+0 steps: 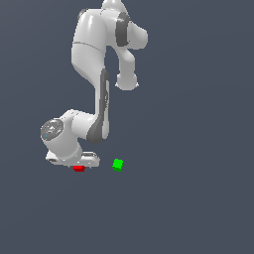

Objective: Stack the red cube on top of the green cube.

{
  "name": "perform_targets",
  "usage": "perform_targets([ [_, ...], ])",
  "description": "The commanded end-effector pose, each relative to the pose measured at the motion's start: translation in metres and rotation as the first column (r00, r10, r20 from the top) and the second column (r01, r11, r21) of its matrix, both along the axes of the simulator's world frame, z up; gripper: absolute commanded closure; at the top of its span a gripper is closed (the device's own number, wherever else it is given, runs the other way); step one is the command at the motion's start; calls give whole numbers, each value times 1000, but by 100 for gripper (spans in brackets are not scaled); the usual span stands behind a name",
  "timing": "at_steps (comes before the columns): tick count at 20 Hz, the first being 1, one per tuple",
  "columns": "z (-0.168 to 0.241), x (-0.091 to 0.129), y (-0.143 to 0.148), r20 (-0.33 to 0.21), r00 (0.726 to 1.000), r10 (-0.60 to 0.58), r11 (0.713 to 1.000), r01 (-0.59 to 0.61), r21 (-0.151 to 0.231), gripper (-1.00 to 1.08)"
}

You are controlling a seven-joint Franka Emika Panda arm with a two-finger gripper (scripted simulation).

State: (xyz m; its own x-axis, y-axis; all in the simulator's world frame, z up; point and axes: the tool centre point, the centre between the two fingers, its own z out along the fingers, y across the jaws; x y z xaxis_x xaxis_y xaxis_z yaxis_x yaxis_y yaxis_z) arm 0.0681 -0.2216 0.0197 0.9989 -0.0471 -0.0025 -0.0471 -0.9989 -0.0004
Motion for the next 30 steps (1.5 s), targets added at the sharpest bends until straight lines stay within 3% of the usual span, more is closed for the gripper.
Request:
perform_targets([
  [1, 0, 1, 0, 2, 1000, 0, 1000, 0, -1, -92],
  [2, 0, 2, -1, 2, 1000, 0, 1000, 0, -1, -92],
  [3, 0, 2, -1, 2, 1000, 0, 1000, 0, -1, 108],
  [18, 7, 1, 0, 2, 1000, 0, 1000, 0, -1, 108],
  [30, 81, 0, 0, 2, 1000, 0, 1000, 0, -1, 108],
])
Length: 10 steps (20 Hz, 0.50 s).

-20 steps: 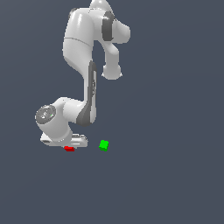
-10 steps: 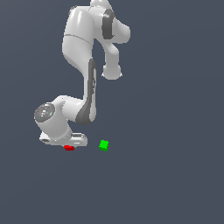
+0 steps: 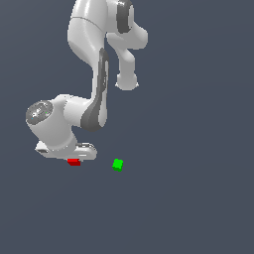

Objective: Stack the red cube on top of the green cube.

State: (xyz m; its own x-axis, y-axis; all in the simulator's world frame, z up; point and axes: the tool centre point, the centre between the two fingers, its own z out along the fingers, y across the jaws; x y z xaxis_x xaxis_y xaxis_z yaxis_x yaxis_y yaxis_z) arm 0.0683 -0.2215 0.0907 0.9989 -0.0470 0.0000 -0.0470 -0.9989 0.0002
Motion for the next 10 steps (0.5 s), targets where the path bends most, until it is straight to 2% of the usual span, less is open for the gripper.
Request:
perform_targets([
  [1, 14, 0, 0, 0, 1000, 0, 1000, 0, 0, 108],
  [10, 29, 1, 0, 1, 1000, 0, 1000, 0, 0, 108],
])
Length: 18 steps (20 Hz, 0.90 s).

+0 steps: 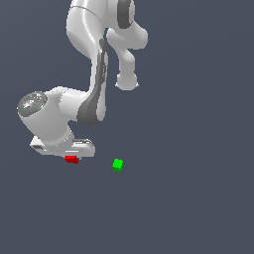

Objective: Stack the red cube on top of the green cube.

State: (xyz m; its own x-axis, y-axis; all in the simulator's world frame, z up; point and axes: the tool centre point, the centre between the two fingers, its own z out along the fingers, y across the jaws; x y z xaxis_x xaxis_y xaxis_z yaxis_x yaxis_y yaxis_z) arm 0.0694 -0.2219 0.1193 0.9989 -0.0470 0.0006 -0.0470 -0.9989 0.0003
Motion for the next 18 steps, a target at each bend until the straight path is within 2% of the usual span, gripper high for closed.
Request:
perform_targets([
  [1, 0, 0, 1, 0, 1000, 0, 1000, 0, 0, 108],
  [5, -2, 0, 8, 0, 1000, 0, 1000, 0, 0, 108],
  [9, -9, -1, 28, 0, 1000, 0, 1000, 0, 0, 108],
  [18, -37, -5, 115, 0, 1000, 1, 1000, -1, 0, 108],
])
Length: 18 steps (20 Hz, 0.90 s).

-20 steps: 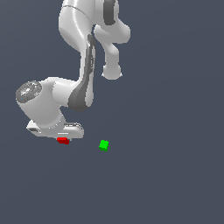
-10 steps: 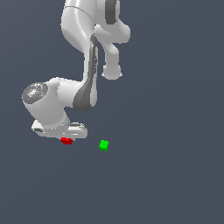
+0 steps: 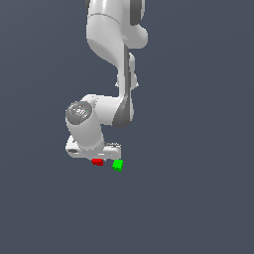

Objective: Stack the red cube on top of the green cube.

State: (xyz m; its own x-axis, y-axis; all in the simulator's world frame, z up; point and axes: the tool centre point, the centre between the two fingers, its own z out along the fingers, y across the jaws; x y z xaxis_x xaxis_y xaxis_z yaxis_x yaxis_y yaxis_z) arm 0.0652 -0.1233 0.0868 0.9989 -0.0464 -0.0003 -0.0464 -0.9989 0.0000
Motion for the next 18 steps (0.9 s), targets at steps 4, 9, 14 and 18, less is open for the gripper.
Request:
perform_targets([
  [4, -17, -1, 52, 1, 1000, 0, 1000, 0, 0, 108],
  [9, -25, 0, 77, 1, 1000, 0, 1000, 0, 0, 108],
  [14, -26, 1, 81, 1, 1000, 0, 1000, 0, 0, -92],
  [18, -26, 1, 81, 1, 1000, 0, 1000, 0, 0, -92],
])
